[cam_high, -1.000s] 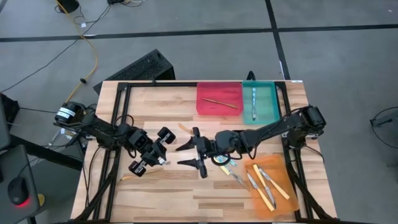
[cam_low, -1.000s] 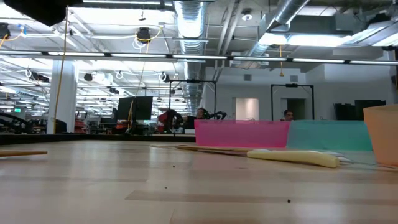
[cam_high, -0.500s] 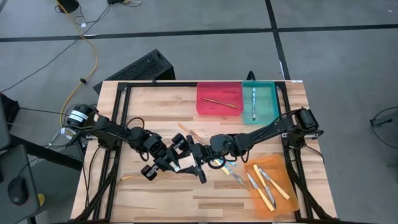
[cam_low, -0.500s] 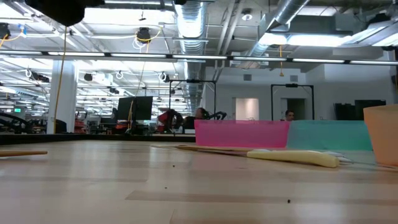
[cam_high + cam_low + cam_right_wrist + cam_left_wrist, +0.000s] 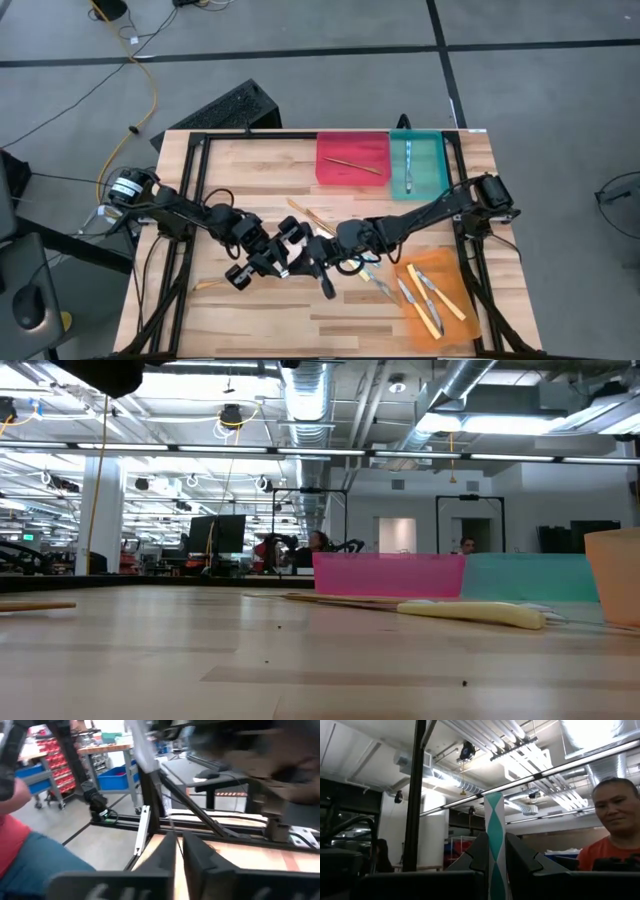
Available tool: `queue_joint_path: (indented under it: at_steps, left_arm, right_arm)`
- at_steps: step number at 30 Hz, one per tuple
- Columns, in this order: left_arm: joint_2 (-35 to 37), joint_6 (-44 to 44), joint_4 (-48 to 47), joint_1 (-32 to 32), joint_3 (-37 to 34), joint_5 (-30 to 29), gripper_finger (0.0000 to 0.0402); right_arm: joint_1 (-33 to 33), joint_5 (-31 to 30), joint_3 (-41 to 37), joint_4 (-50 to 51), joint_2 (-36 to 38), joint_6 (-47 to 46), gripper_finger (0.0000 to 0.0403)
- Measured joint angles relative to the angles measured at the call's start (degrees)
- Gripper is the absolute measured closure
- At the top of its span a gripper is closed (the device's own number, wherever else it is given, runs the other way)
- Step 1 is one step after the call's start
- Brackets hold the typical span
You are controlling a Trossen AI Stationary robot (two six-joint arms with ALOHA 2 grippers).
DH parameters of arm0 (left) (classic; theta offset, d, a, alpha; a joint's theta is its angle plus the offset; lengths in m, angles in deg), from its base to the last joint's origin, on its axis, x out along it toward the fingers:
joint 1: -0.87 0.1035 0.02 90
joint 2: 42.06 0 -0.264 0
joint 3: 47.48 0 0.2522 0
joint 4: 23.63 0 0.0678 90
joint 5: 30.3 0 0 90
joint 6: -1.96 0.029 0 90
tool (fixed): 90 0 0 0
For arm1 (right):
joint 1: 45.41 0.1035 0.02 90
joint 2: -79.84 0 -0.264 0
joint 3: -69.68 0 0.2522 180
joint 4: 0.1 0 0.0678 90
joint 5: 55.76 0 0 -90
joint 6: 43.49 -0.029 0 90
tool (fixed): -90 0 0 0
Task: Sort silverware by color (type)
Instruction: Put the blue knife into blue bin
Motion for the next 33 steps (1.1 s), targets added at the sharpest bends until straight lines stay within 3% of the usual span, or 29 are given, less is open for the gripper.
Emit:
queue_joint_path:
  at_steps: [15, 21, 33]
  left_arm:
    - [0.1, -6.1, 0.1, 0.2, 0.0, 0.0, 0.036]
    - [0.1, -10.7, 0.1, 1.7, 0.0, 3.2, 0.0351]
    - [0.9, -13.4, -0.5, 3.7, -0.1, 6.8, 0.029]
  right_arm:
    - [0.8, -0.9, 0.0, -0.4, 0.0, -0.1, 0.0396]
    - [2.1, -5.1, 0.0, 1.4, 0.9, 0.5, 0.0398]
    - [6.4, -13.5, 0.0, 8.9, 5.4, -1.0, 0.0398]
